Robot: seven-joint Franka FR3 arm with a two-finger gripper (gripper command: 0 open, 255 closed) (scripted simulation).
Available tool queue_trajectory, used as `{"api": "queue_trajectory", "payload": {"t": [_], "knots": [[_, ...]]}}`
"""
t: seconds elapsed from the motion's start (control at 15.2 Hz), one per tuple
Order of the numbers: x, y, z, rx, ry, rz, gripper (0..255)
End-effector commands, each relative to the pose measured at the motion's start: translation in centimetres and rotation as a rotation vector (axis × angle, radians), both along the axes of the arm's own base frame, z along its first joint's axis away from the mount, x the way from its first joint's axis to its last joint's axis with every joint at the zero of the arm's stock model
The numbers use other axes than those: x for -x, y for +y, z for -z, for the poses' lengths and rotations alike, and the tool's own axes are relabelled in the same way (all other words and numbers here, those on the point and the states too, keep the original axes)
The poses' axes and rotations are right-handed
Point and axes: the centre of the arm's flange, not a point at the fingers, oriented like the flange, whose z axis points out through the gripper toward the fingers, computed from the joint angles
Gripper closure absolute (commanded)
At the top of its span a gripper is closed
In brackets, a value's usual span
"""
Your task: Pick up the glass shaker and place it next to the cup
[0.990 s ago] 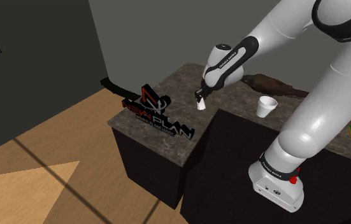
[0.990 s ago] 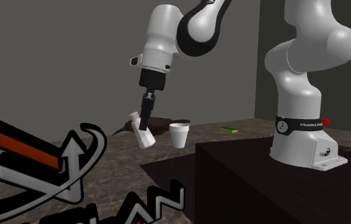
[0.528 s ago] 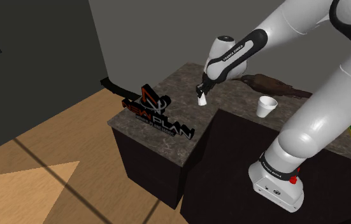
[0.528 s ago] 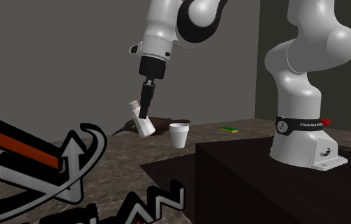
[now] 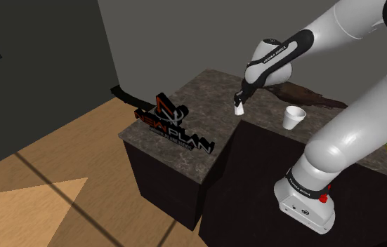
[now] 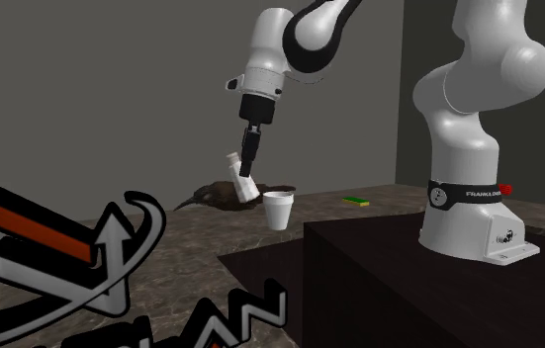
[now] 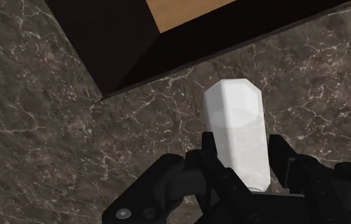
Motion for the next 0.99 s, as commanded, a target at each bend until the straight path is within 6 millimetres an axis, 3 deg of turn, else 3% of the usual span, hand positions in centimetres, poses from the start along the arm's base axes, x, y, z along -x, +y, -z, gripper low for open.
{"api": "queue_trajectory", "payload": {"t": [0.0, 0.92], "knots": [[1.8, -1.9, 0.0, 0.000, 0.000, -0.002, 255], [13.2, -16.4, 0.0, 0.000, 0.000, -0.002, 255]]}}
